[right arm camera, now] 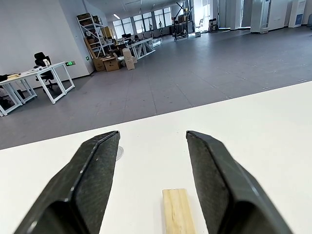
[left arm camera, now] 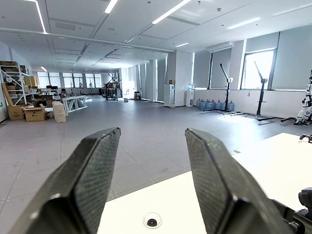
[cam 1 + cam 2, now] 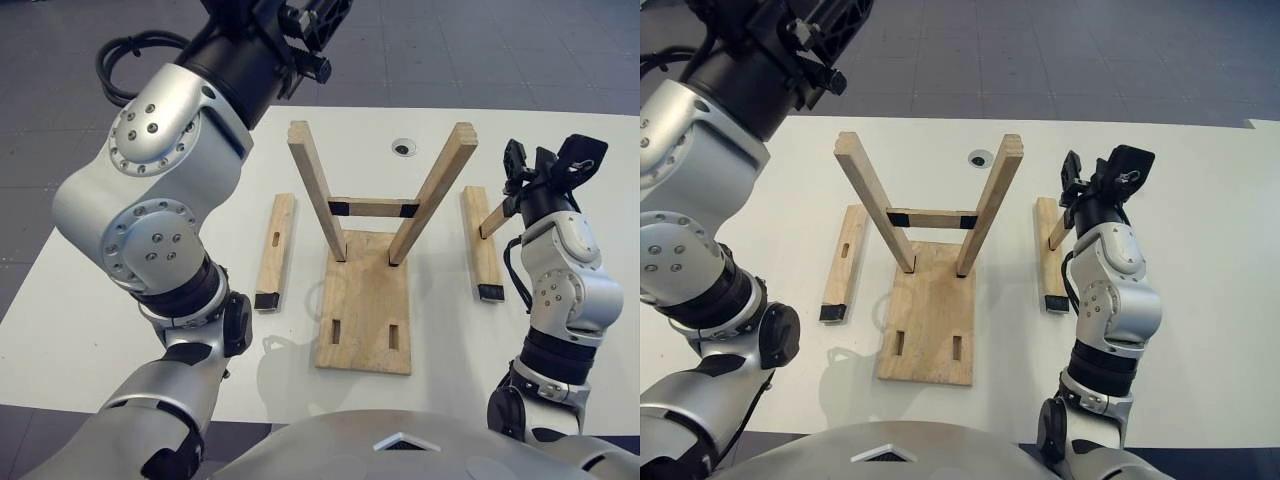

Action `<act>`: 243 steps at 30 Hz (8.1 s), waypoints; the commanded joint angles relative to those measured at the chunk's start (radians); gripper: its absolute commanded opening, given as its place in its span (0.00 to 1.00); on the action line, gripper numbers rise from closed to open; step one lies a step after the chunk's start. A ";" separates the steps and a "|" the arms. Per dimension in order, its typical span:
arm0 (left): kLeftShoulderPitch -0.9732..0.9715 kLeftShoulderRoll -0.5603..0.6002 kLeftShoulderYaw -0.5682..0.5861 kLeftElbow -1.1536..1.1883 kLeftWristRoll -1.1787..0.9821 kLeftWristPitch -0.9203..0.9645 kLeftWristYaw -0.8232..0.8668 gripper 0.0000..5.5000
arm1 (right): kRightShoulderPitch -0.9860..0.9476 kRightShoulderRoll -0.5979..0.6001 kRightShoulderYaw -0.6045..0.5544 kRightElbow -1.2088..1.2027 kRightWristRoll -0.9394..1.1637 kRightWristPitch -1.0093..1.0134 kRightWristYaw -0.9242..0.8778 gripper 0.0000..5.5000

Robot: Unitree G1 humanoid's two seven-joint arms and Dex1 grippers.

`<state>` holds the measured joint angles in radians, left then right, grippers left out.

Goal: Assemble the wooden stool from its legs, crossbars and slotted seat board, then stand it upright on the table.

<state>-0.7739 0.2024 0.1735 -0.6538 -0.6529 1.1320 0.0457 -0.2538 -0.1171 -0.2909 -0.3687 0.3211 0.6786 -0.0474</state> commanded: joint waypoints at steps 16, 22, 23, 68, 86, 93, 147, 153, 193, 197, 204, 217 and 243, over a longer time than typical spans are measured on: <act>0.087 -0.010 0.056 -0.126 0.012 0.056 0.082 0.45 | -0.427 -0.219 -0.174 -0.469 0.257 0.894 -0.023 0.46; 0.086 -0.032 0.055 -0.148 0.003 0.085 0.112 0.45 | -0.310 -0.172 -0.157 -0.554 0.353 0.936 -0.004 0.66; 0.084 -0.034 0.056 -0.149 0.003 0.090 0.113 0.45 | -0.261 -0.174 -0.152 -0.567 0.358 0.936 -0.005 0.70; 0.075 -0.075 0.067 -0.156 0.003 0.135 0.123 0.45 | 0.446 -0.317 0.161 -0.012 -0.078 0.369 0.187 0.57; -0.054 0.187 0.330 0.230 -0.255 0.065 -0.255 0.55 | -0.423 -0.409 -0.207 0.401 0.286 0.146 0.385 0.37; -0.166 0.244 0.347 0.527 -0.596 0.100 -0.553 0.75 | -0.727 -0.362 -0.183 0.443 0.727 0.417 0.648 0.37; -0.169 0.311 0.152 0.628 -0.918 0.074 -0.582 0.95 | -0.671 -0.244 0.136 0.202 0.968 0.505 0.688 0.37; -0.152 0.327 0.134 0.606 -0.957 0.069 -0.574 0.80 | -0.663 -0.242 0.145 0.195 0.968 0.504 0.680 0.37; -0.044 0.440 0.157 0.546 -1.030 0.000 -0.614 0.39 | -0.604 -0.600 0.053 0.253 0.917 0.494 0.794 0.88; -0.043 0.460 0.167 0.538 -1.033 -0.015 -0.621 0.39 | -0.572 -0.651 -0.022 0.247 1.074 0.580 0.854 0.88; -0.041 0.501 0.183 0.538 -1.042 -0.021 -0.623 0.39 | -0.064 -0.731 0.111 -0.129 1.196 0.663 0.894 0.88; -0.065 0.484 0.137 0.539 -1.016 -0.035 -0.609 0.39 | 0.181 -0.699 0.668 -0.086 0.383 0.186 1.014 0.88; 0.251 0.448 0.025 0.348 -0.648 -0.215 -0.752 0.39 | -0.063 -0.465 0.433 0.248 0.311 0.164 0.936 0.88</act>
<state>-0.5635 0.6630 0.2132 -0.2784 -1.3605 0.9596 -0.6742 -0.2753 -0.5772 0.1885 -0.1103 0.5964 0.8033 0.8830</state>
